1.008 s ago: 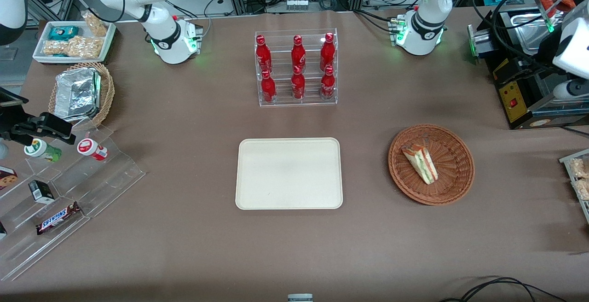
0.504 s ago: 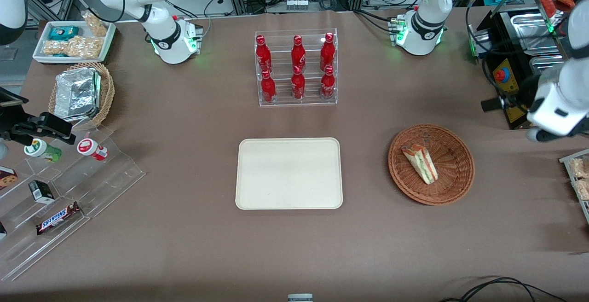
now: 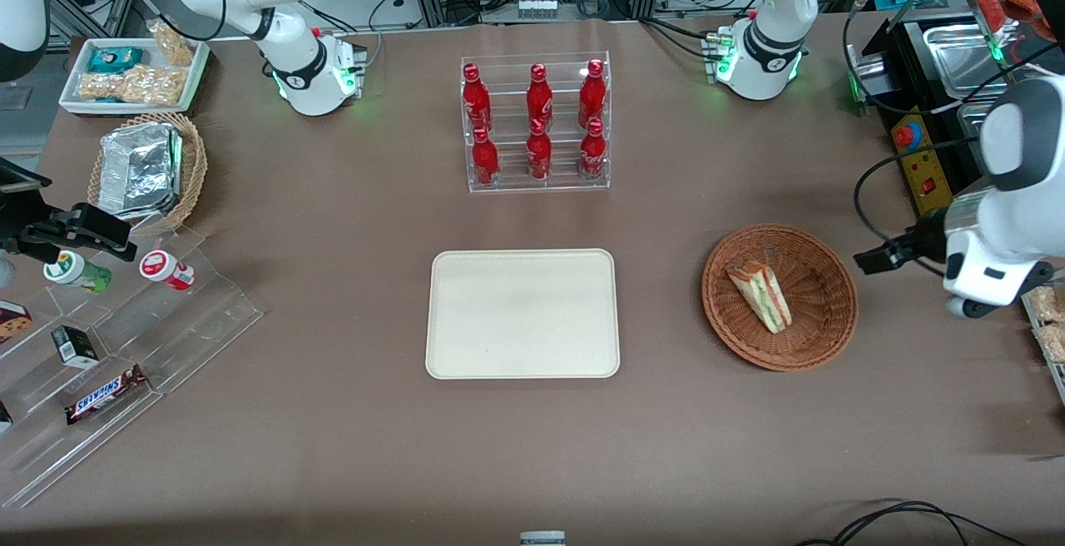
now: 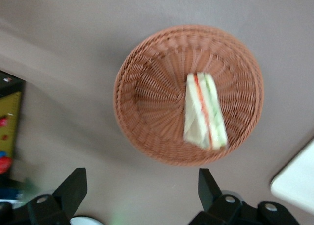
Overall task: Place sandwich from basket to tray
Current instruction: 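Move the left gripper down toward the sandwich in the wicker basket, then lower the open left gripper around the wrapped sandwich and close it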
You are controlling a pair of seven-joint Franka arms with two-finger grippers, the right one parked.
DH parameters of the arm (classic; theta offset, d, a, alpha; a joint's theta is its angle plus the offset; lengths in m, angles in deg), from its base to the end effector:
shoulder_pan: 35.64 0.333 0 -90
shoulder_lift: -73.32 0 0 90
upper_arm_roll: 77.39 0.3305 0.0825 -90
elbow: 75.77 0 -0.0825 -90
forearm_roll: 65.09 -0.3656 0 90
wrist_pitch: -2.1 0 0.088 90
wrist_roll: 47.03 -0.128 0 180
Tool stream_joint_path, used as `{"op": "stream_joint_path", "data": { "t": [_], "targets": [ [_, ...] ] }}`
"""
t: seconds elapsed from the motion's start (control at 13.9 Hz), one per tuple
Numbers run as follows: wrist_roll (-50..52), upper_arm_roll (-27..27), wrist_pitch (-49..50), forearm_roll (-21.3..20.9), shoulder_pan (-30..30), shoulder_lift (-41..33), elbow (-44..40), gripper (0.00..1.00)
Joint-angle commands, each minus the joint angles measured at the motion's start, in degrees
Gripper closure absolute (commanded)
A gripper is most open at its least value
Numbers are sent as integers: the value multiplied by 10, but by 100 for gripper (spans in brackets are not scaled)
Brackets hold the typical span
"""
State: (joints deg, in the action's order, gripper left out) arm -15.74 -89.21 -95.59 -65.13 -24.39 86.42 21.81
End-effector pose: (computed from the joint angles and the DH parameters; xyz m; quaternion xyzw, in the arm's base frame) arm 0.5829 0.0024 0.4424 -0.9581 -0.2631 0.1128 0.0082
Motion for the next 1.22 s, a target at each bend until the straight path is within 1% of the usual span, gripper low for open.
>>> {"op": "stream_joint_path", "data": {
  "t": [0.0, 0.29, 0.43, 0.79, 0.94, 1.15],
  "targets": [
    [81, -5, -62, 19, -18, 24, 8, 0],
    [127, -4, -194, 18, -56, 80, 44, 0],
    [138, -3, -227, 14, -80, 90, 67, 0],
    [139, -2, -246, 6, -88, 98, 103, 0],
    [140, -2, -244, -24, -88, 97, 116, 0],
    [142, -2, -247, -29, -89, 110, 128, 0]
  ]
}}
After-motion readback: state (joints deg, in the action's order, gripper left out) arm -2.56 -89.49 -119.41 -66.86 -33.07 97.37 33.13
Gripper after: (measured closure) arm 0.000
